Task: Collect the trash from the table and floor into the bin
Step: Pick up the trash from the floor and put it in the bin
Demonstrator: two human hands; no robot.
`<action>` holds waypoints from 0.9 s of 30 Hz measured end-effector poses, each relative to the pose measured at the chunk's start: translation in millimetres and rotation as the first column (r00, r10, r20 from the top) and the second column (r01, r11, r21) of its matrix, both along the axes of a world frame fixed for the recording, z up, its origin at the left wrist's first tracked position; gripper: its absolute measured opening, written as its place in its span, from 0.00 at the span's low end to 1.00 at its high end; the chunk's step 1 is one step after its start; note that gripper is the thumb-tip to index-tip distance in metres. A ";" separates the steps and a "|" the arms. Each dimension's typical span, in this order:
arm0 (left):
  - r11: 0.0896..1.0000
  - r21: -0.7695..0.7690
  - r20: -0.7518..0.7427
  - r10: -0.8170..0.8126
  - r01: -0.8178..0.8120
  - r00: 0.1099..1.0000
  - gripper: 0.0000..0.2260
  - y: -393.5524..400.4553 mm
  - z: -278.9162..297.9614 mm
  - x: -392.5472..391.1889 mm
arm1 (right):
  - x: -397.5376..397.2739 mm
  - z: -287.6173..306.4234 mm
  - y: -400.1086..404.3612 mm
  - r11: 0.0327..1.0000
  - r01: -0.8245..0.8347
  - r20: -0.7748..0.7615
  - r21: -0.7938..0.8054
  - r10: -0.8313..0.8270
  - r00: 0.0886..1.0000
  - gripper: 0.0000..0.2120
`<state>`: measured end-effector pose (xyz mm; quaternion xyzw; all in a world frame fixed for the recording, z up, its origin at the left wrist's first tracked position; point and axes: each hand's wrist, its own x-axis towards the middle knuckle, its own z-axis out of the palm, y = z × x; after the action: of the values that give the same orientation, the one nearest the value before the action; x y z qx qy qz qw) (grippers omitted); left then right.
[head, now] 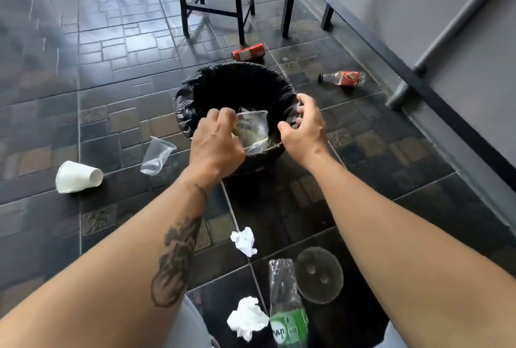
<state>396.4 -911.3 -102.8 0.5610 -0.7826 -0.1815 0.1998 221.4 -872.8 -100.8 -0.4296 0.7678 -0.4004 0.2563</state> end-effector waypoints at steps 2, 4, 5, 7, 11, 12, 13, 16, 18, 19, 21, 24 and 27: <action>0.984 -0.151 -0.098 -0.108 0.092 0.989 0.11 10.0 2.7 -10.8 | -4.5 -11.6 22.8 0.995 0.092 -0.063 -0.043 -0.095 0.994 0.27; 0.950 -0.224 -0.119 -0.248 0.217 0.961 0.07 29.5 1.4 -25.5 | -8.6 -30.6 50.9 0.992 0.107 -0.065 0.068 -0.103 0.993 0.27; 0.931 -0.223 -0.103 -0.318 0.290 0.942 0.07 41.6 -2.1 -33.1 | -10.8 -42.4 65.1 0.983 0.097 -0.047 0.155 -0.091 0.995 0.28; 0.884 -0.164 -0.003 -0.444 0.437 0.896 0.07 65.5 -16.2 -46.1 | -13.8 -67.3 91.5 0.940 0.072 -0.007 0.333 -0.074 0.997 0.31; 0.873 0.114 0.184 -0.488 0.474 0.853 0.11 95.7 -62.8 -48.2 | -4.4 -105.7 136.0 0.801 0.034 0.044 0.598 -0.076 0.996 0.36; 0.895 0.191 0.220 -0.438 0.402 0.871 0.14 102.3 -77.4 -43.8 | 1.2 -112.2 146.6 0.754 0.023 0.043 0.656 -0.069 0.997 0.37; 0.910 0.257 0.261 -0.391 0.327 0.883 0.17 108.4 -91.5 -38.6 | 6.5 -120.7 156.7 0.716 0.008 0.047 0.698 -0.057 0.997 0.38; 0.886 0.434 0.405 -0.351 0.160 0.844 0.29 123.6 -127.9 -29.1 | 30.9 -136.3 179.3 0.645 -0.068 0.107 0.761 -0.021 0.994 0.40; 0.824 0.558 0.410 -0.372 0.093 0.833 0.35 127.0 -139.4 -25.4 | 44.6 -140.1 187.5 0.616 -0.098 0.134 0.781 -0.013 0.991 0.44; 0.787 0.611 0.419 -0.408 0.081 0.811 0.36 133.1 -149.1 -24.0 | 51.5 -146.9 194.7 0.579 -0.122 0.147 0.806 0.004 0.989 0.47; 0.742 0.668 0.438 -0.458 0.061 0.773 0.33 146.6 -162.3 -19.5 | 61.1 -150.2 207.8 0.499 -0.144 0.141 0.854 0.044 0.989 0.51; 0.738 0.675 0.508 -0.455 -0.010 0.732 0.26 166.1 -172.5 -8.8 | 69.2 -155.1 221.6 0.428 -0.134 0.107 0.894 0.088 0.990 0.53; 0.733 0.677 0.527 -0.416 -0.069 0.741 0.22 169.1 -171.5 -4.8 | 71.5 -157.8 223.8 0.416 -0.118 0.086 0.902 0.096 0.992 0.53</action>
<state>391.6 -742.2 -274.3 0.5394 -0.7379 -0.2581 -0.3129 293.0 -649.0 -258.6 -0.2684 0.8309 0.0870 0.4797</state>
